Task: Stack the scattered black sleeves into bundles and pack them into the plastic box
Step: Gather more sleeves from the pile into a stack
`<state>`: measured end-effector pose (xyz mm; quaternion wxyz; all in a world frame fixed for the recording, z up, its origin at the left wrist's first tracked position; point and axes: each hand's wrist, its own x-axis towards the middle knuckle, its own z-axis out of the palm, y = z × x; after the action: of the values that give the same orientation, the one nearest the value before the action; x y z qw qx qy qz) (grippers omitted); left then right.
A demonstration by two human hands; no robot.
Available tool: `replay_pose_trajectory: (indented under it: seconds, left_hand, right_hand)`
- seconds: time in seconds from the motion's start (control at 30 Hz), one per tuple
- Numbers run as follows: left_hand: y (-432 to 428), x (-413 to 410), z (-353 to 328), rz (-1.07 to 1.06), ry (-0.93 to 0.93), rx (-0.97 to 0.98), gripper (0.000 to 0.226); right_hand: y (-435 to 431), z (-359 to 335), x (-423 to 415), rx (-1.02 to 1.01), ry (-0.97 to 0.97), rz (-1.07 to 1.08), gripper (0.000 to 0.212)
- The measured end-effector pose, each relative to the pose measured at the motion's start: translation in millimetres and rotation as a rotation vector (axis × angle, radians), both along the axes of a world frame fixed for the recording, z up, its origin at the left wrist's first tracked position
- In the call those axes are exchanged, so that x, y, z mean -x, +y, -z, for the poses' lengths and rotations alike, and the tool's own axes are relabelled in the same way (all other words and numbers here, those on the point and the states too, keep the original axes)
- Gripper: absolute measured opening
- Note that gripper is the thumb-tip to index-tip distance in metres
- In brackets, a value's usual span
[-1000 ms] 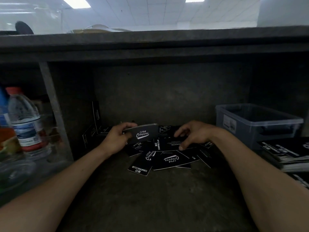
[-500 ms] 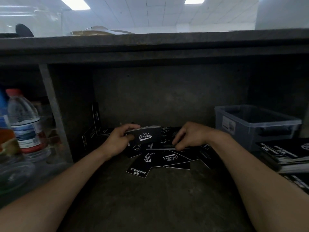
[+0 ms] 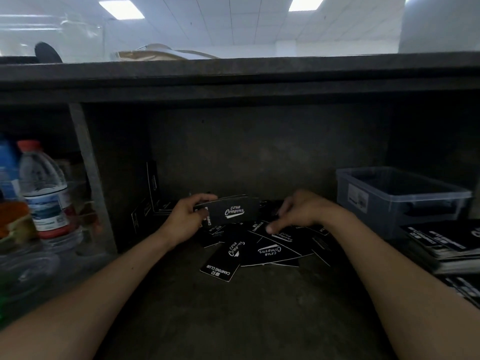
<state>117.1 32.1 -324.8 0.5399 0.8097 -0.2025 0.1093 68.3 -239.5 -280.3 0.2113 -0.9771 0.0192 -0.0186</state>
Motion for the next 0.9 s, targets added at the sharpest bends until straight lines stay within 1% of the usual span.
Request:
replay_pose_trajectory:
  seconds: [0.03, 0.1, 0.17, 0.2, 0.27, 0.37, 0.47, 0.5, 0.57, 0.63, 0.7, 0.8, 0.83, 0.9]
  left_hand:
    - [2, -2, 0, -0.018, 0.007, 0.016, 0.035]
    - [3, -5, 1, -0.032, 0.026, 0.042, 0.037]
    - [1, -5, 2, -0.024, 0.059, 0.048, 0.034]
    - [0, -4, 2, -0.019, 0.066, 0.043, 0.032]
    - [-2, -3, 1, -0.017, 0.058, 0.034, 0.031]
    - [-3, -1, 0, -0.016, 0.034, 0.026, 0.033]
    - [-6, 4, -2, 0.052, 0.068, 0.071, 0.035]
    - [-7, 6, -3, 0.079, 0.078, 0.071, 0.032]
    - [-7, 8, -1, 0.106, 0.043, -0.005, 0.029]
    - [-6, 8, 1, 0.104, -0.017, -0.069, 0.036]
    - [-5, 8, 0, 0.106, -0.018, -0.064, 0.040]
    - [-7, 10, 0, 0.127, 0.009, -0.062, 0.044]
    - [-7, 10, 1, 0.125, -0.005, -0.070, 0.045]
    - [-9, 9, 2, 0.094, -0.064, -0.074, 0.038]
  right_hand:
    - [-1, -3, 5, 0.087, 0.092, -0.003, 0.062]
    - [-2, -6, 10, 0.162, 0.163, -0.018, 0.064]
    - [-2, -6, 9, 0.136, 0.176, -0.040, 0.056]
    - [-2, -5, 7, 0.083, 0.168, -0.053, 0.048]
    - [-4, -3, 0, -0.115, 0.071, -0.048, 0.030]
    - [-5, -3, -7, -0.423, -0.163, -0.099, 0.035]
    - [10, 2, -4, -0.563, -0.271, -0.245, 0.031]
    - [15, 7, -5, -0.584, -0.295, -0.263, 0.030]
    - [23, 20, -15, -0.556, -0.380, -0.226, 0.035]
    - [24, 28, -23, -0.486, -0.479, -0.107, 0.042]
    - [20, 28, -26, -0.424, -0.549, -0.024, 0.046]
    - [18, 31, -27, -0.394, -0.540, -0.116, 0.042]
    - [20, 32, -28, -0.421, -0.533, -0.152, 0.042]
    - [25, 31, -29, -0.517, -0.545, -0.185, 0.041]
